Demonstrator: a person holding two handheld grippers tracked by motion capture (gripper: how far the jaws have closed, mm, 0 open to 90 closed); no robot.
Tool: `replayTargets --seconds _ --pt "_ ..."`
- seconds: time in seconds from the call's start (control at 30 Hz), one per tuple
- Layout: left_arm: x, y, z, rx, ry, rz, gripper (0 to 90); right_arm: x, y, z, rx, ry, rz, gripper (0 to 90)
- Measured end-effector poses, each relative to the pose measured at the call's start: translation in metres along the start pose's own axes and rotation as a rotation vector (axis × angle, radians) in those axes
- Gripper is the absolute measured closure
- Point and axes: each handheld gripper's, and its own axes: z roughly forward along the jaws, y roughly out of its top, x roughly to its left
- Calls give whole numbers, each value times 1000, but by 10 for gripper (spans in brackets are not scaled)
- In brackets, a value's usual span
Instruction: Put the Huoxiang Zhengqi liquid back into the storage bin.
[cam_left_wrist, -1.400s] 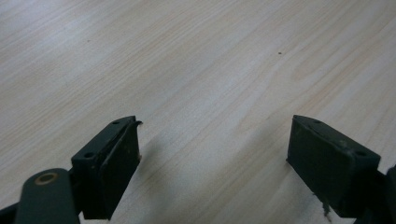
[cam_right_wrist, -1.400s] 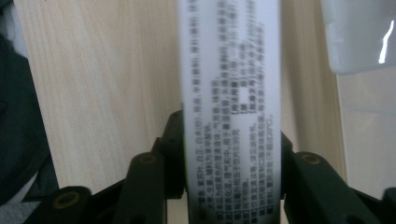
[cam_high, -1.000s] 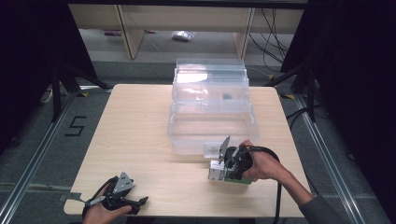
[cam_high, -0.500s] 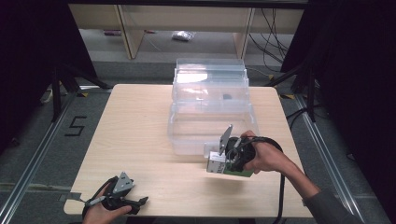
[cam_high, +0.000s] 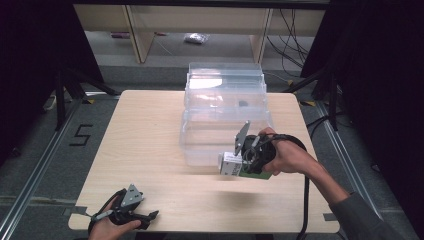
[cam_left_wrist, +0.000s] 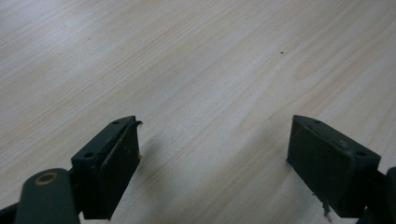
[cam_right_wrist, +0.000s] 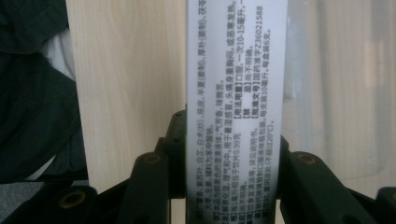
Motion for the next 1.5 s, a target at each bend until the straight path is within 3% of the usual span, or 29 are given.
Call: replayTargets --seconds 0.03,0.07,0.1,0.33,0.37,0.63,0.7,0.73,0.77,0.8,0.93,1.1,1.13,1.17,1.2,1.23,1.37,1.43,1.47,1.5 --pt "0 0 0 0 -1 1 163 1 1 -3 2 -1 20 649" --pt "0 0 0 0 -1 1 164 1 1 -3 2 -1 20 649" --pt "0 0 0 0 0 0 163 -2 3 -7 -4 -10 -16 650" --pt "0 0 0 2 -1 8 164 -8 9 -21 -10 -19 -18 651" --pt "0 0 0 1 0 0 163 -8 10 -25 -7 -23 1 651" --pt "0 0 0 3 -1 8 164 -27 15 -39 -23 -55 -23 651" --pt "2 0 -1 22 -4 31 164 -34 16 -39 -25 -58 -12 651" --pt "1 0 -1 17 -5 26 164 -39 16 -38 -33 -60 -26 651" --pt "2 0 -1 21 -6 30 163 -45 17 -36 -15 -64 -2 651" --pt "2 0 -1 18 -6 23 163 -50 17 -35 -23 -69 -20 651" --pt "2 0 -2 17 -6 22 163 -63 15 -28 -4 -64 18 651" --pt "2 0 -2 21 -4 27 163 -77 13 -21 -10 -56 10 651" --pt "0 0 0 3 -1 5 163 -79 12 -19 -8 -61 23 651" --pt "0 0 0 0 -1 3 163 -85 11 -17 -7 -62 -6 651" --pt "2 0 -2 19 -7 29 163 -86 11 -16 -4 -66 16 651" --pt "2 0 -2 17 -8 30 164 -88 10 -14 4 -67 24 651" --pt "2 0 -1 19 -7 23 164 -98 6 -5 27 -64 54 651" --pt "0 0 0 -2 -12 1 163 -102 4 0 25 -48 77 651" --pt "2 0 -1 19 -11 28 163 -104 3 3 32 -48 80 650" --pt "2 0 -1 18 -11 27 163 -108 3 7 15 -48 48 651"
